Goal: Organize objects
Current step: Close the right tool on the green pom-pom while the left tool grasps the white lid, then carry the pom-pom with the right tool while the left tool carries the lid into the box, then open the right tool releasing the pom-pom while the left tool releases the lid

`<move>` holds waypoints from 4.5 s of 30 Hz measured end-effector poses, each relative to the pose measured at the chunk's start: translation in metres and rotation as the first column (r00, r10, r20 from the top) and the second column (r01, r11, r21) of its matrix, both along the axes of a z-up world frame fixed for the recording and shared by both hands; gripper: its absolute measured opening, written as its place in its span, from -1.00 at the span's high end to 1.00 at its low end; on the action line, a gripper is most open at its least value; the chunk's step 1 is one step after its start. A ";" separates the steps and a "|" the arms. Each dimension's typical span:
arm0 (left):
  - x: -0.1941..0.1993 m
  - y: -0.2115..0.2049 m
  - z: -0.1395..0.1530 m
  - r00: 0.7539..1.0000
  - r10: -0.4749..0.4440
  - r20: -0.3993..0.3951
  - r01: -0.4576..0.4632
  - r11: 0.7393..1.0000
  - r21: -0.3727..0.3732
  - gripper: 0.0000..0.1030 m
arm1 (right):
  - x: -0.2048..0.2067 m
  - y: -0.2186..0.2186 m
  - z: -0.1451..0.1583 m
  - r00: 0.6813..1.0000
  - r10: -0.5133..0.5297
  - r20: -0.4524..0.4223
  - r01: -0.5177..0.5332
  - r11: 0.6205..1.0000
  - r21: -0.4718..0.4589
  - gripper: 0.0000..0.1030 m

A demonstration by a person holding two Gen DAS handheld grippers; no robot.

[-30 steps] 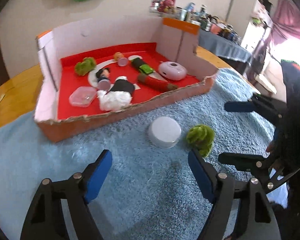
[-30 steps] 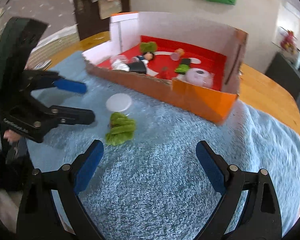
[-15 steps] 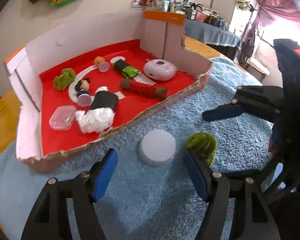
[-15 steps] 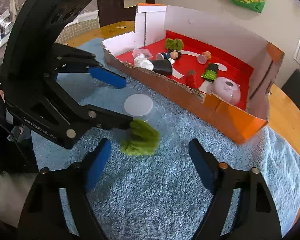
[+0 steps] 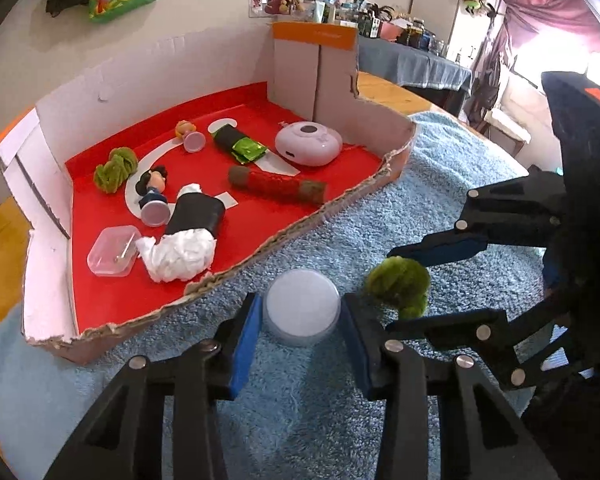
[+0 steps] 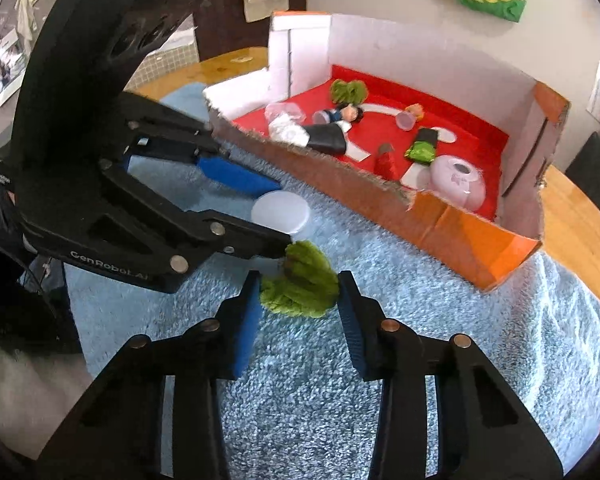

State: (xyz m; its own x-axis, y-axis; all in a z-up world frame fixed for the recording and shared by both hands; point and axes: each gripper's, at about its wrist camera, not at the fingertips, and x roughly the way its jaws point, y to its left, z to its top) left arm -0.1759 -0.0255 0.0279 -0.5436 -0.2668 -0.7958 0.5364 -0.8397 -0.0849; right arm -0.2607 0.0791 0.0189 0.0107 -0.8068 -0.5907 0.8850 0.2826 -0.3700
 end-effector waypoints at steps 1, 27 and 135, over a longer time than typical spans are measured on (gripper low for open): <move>0.002 0.001 0.000 1.000 0.004 -0.005 -0.004 1.000 0.001 0.18 | -0.001 0.001 0.001 1.000 -0.008 0.004 0.008 1.000 -0.009 0.31; 0.092 0.021 0.058 0.973 0.147 -0.179 -0.156 0.987 -0.039 0.20 | 0.023 0.036 0.035 0.979 -0.159 0.127 0.177 0.973 -0.146 0.31; 0.005 -0.135 0.059 0.787 -0.355 0.505 0.211 0.924 0.320 0.18 | -0.057 -0.067 0.066 0.501 -0.864 -0.049 0.741 0.399 0.541 -0.15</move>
State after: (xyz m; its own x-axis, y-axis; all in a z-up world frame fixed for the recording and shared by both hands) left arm -0.1705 -0.1603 0.0869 -0.0229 0.0618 -0.9978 0.2940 -0.9535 -0.0658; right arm -0.3181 0.0121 0.0852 -0.3280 -0.1493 -0.9328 0.8183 -0.5384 -0.2016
